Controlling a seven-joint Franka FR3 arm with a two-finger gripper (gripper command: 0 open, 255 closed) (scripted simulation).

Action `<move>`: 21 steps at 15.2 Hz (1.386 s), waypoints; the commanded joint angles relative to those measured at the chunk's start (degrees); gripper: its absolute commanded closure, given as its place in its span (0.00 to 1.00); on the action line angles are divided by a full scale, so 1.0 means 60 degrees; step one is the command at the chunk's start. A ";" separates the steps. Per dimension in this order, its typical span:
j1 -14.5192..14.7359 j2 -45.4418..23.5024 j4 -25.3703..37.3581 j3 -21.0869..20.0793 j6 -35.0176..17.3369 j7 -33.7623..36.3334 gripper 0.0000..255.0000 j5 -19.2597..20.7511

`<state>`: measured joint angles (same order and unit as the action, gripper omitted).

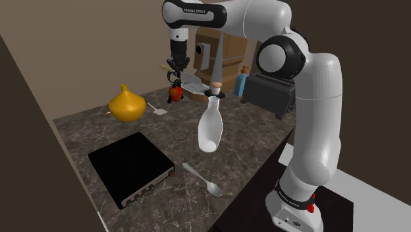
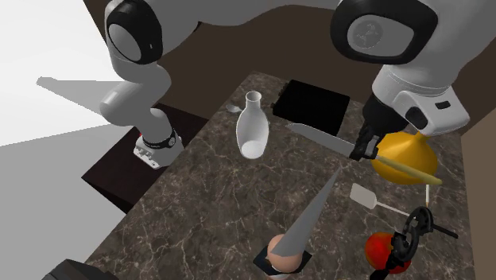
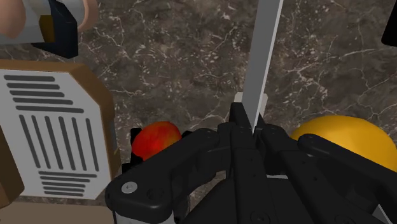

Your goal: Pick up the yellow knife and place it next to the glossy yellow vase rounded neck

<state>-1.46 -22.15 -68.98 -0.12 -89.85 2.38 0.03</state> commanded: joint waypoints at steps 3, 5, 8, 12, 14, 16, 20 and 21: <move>0.0012 0.0111 -0.0687 -0.0005 -0.0582 0.0016 1.00 0.0001; 0.0011 0.0159 -0.1019 -0.0005 -0.0864 0.0016 1.00 0.0001; 0.0011 0.0208 -0.1478 -0.0005 -0.1274 0.0016 1.00 0.0001; 0.0011 0.0233 -0.2027 -0.0005 -0.1800 0.0016 1.00 0.0001; 0.0011 0.0229 -0.2279 -0.0005 -0.2055 0.0016 1.00 0.0001; 0.0010 0.0216 -0.2516 -0.0005 -0.2305 0.0016 1.00 0.0001; 0.0010 0.0162 -0.2951 -0.0005 -0.2794 0.0016 1.00 0.0001; 0.0010 0.0143 -0.3052 -0.0005 -0.2914 0.0016 1.00 0.0001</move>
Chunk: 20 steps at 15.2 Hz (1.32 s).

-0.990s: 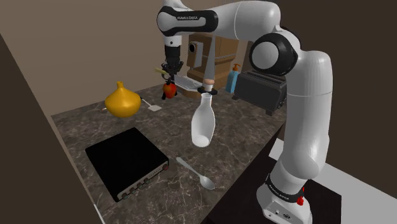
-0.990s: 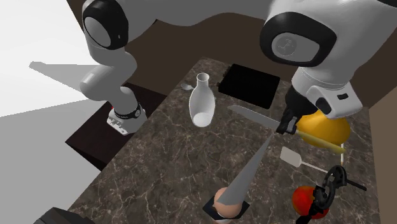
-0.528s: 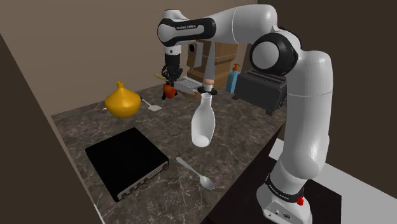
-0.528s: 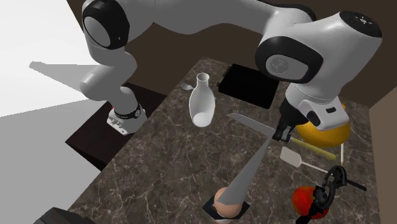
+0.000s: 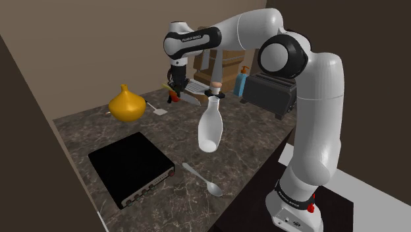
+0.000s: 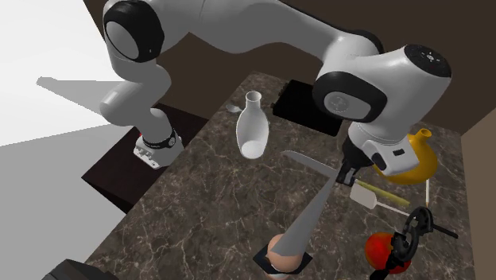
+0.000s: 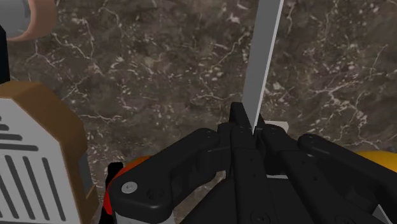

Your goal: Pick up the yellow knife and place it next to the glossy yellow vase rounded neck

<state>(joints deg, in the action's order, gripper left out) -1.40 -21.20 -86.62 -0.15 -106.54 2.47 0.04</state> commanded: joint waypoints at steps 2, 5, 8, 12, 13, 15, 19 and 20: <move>0.0000 -0.0059 -0.0305 0.0000 -0.0370 0.0001 1.00 -0.0001; 0.0000 -0.0140 -0.0573 0.0000 -0.0719 0.0001 1.00 0.0000; 0.0000 -0.0239 -0.0817 0.0000 -0.1061 0.0002 1.00 0.0000; 0.0000 -0.0395 -0.1107 0.0001 -0.1507 0.0002 1.00 0.0000; 0.0000 -0.0439 -0.1173 0.0001 -0.1617 0.0002 1.00 0.0000; 0.0000 -0.0531 -0.1297 0.0001 -0.1834 0.0002 1.00 0.0001; 0.0000 -0.0758 -0.1539 0.0001 -0.2303 0.0002 1.00 0.0001; 0.0000 -0.0757 -0.1541 0.0001 -0.2303 0.0002 1.00 0.0001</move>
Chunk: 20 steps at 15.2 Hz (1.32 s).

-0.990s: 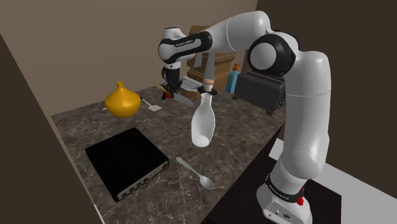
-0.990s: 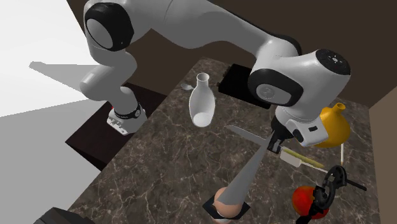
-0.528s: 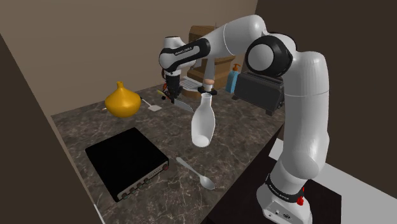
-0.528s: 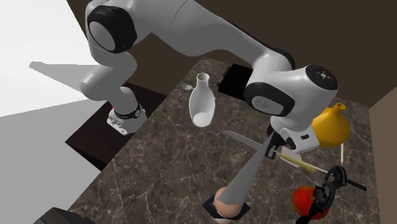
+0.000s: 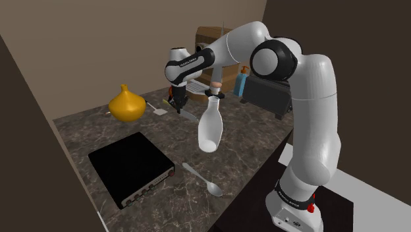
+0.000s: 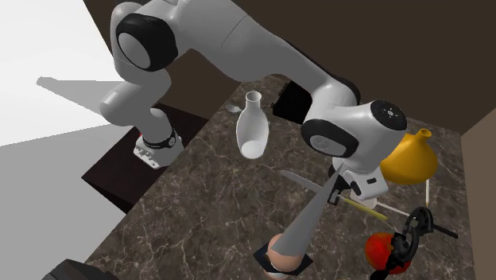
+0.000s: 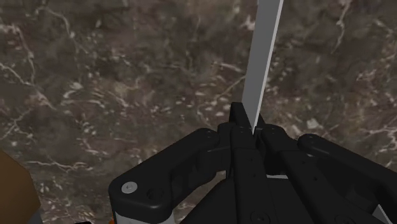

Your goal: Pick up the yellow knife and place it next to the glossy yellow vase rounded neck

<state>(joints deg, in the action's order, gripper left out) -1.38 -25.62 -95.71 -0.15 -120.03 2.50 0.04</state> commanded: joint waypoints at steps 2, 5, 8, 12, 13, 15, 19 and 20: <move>-0.0003 -0.0022 -0.0025 0.0002 -0.0054 -0.0003 1.00 0.0000; -0.0003 -0.0022 -0.0025 0.0002 -0.0054 -0.0003 1.00 0.0000; -0.0003 -0.0022 -0.0024 0.0002 -0.0053 -0.0003 0.00 0.0000; -0.0003 -0.0022 -0.0024 0.0002 -0.0053 -0.0003 0.00 0.0000; -0.0003 -0.0022 -0.0024 0.0002 -0.0053 -0.0003 0.00 0.0000; -0.0003 0.0216 0.0280 0.0001 0.0488 -0.0003 0.00 -0.0001; -0.0003 0.0392 0.0602 0.0001 0.0986 -0.0004 0.00 -0.0001; -0.0003 0.0392 0.0603 0.0001 0.0987 -0.0004 0.00 -0.0001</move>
<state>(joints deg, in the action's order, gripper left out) -1.41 -23.24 -92.28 -0.14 -114.32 2.46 0.04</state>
